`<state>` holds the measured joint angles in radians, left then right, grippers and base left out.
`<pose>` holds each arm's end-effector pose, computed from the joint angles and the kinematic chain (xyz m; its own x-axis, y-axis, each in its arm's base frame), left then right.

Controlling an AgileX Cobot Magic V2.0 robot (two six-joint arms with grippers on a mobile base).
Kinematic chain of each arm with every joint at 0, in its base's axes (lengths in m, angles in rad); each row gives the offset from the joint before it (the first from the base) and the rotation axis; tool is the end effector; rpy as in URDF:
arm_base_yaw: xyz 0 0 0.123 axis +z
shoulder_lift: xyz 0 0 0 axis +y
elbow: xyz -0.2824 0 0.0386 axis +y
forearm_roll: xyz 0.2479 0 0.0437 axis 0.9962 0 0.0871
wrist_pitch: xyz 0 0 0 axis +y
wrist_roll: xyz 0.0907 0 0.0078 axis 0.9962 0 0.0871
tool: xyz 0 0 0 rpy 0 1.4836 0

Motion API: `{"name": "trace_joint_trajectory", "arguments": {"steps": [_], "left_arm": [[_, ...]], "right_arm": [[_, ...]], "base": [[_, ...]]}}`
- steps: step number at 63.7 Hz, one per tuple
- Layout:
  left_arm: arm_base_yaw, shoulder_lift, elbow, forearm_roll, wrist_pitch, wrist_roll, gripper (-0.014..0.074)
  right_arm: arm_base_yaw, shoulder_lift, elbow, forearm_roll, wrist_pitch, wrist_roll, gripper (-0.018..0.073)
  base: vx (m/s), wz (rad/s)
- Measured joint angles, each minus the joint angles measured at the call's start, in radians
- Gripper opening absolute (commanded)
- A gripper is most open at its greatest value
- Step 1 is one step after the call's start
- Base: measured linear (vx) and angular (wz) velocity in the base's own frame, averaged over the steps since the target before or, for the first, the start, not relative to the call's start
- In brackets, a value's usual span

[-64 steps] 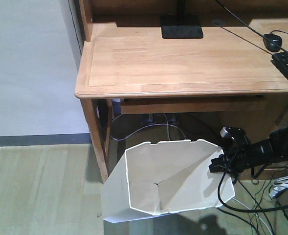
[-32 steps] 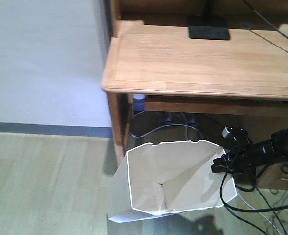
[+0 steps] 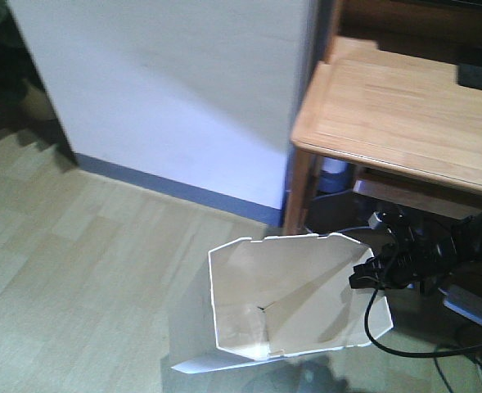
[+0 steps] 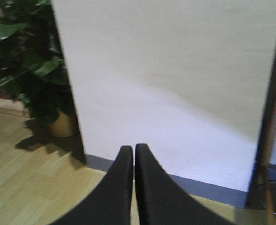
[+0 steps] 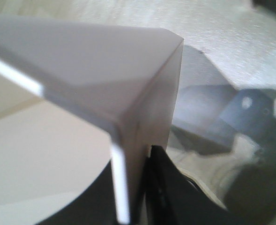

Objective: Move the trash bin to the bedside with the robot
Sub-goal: 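Hold the bin in the right gripper while the base turns toward the bed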

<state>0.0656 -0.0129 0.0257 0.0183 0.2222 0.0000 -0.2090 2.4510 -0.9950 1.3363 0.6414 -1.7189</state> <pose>0.0554 0.0040 0.1849 -0.1481 0.0082 -0.9889 -0.0669 0.9976 0.0182 0.3204 -0.0137 -0.0421 -0.9498 -0.1510 -0.2740 -0.2773 0.8117 0.5140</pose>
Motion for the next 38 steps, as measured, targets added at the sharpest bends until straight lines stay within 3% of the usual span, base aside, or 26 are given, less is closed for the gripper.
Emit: {"name": "trace_joint_trajectory", "arguments": {"steps": [38], "left_arm": [[0.0,0.0,0.0,0.0,0.0,0.0,-0.0006]], "right_arm": [[0.001,0.0,0.0,-0.004,-0.004,0.0,-0.0006]], "base": [[0.07,0.5]]}}
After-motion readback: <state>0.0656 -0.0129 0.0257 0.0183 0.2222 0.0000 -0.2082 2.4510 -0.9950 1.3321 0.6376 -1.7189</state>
